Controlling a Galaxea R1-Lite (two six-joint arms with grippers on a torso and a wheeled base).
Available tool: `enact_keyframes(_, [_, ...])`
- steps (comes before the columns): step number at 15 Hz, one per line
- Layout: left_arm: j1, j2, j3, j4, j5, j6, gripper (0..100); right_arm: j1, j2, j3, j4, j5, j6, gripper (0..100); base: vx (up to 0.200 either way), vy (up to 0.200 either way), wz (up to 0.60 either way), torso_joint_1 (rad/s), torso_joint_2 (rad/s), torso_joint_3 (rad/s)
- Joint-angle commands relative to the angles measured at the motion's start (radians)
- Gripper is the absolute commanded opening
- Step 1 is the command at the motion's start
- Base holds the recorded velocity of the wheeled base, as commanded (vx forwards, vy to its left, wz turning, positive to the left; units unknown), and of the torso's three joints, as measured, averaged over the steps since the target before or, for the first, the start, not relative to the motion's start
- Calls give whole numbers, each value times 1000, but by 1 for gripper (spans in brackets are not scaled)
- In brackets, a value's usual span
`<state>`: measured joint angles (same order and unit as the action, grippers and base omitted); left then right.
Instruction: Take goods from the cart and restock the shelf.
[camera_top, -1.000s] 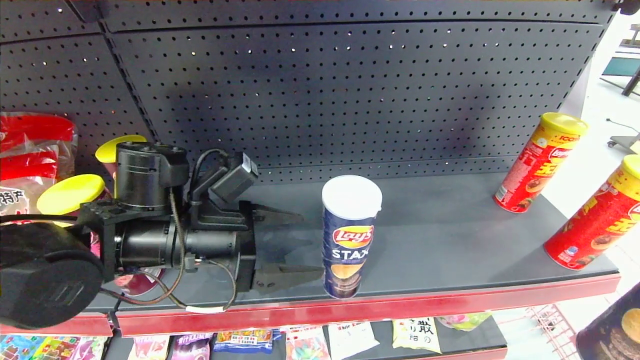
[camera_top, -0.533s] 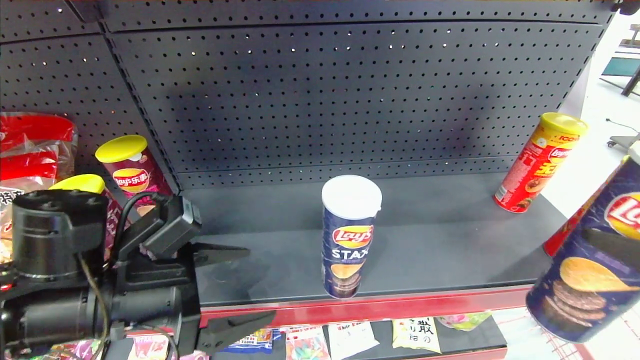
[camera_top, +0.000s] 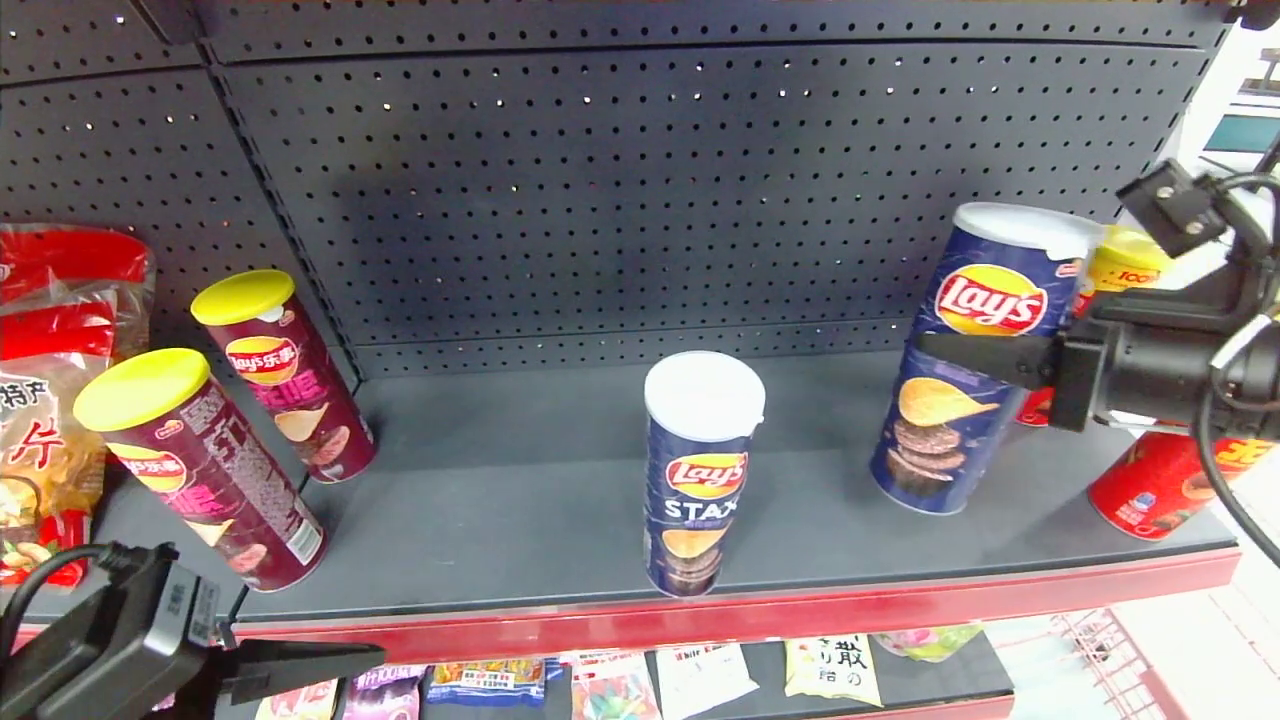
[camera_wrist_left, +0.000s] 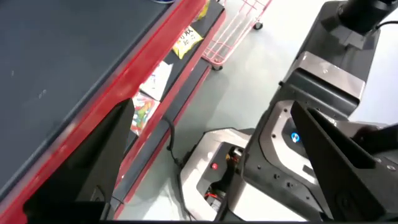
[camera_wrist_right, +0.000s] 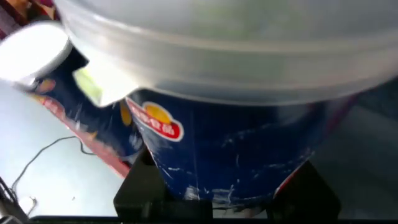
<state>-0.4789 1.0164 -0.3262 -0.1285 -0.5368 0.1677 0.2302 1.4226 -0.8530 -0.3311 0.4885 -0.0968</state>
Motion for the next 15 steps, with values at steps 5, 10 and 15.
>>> enact_keyframes(5, [2, -88, 4, 35, 17, -22, 100, 78, 342, -202, -118, 56, 3, 0, 0, 0, 0, 0, 0, 0])
enact_keyframes(10, [2, -90, 4, 50, 24, -22, 100, 133, 519, -409, -120, 53, -1, 0, 0, 0, 0, 0, 0, 0])
enact_keyframes(15, [2, -90, 4, 53, 28, -37, 100, 184, 578, -454, -120, 56, -8, 0, 0, 0, 0, 0, 0, 0])
